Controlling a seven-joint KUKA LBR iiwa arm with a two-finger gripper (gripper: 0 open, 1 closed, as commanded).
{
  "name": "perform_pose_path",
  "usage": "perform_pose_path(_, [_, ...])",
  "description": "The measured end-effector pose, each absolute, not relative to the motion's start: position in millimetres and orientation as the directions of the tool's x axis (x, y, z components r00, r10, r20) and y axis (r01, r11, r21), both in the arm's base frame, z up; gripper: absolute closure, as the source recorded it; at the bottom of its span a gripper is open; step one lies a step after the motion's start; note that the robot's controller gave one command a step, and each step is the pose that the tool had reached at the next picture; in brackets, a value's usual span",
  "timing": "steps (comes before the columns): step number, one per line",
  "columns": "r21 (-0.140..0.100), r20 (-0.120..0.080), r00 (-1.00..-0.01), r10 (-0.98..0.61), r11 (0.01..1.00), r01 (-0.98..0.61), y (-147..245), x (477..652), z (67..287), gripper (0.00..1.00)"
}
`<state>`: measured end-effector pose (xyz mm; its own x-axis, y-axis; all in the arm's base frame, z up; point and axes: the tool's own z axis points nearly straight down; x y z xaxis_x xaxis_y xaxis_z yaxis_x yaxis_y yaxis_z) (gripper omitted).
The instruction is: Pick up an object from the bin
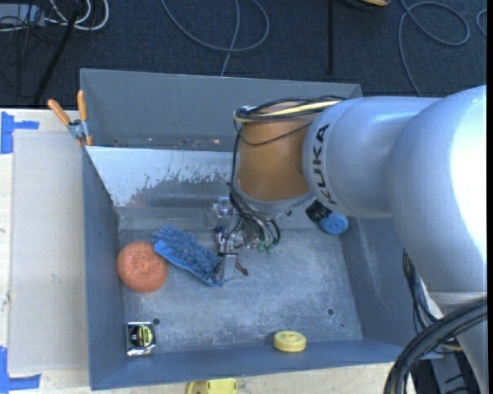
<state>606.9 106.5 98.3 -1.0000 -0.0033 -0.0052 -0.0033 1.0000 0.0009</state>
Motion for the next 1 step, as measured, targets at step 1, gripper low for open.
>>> perform_pose_path(1, [0.001,-0.004,-0.999,0.043,0.999,0.043,104.1,607.0,72.1,1.00])
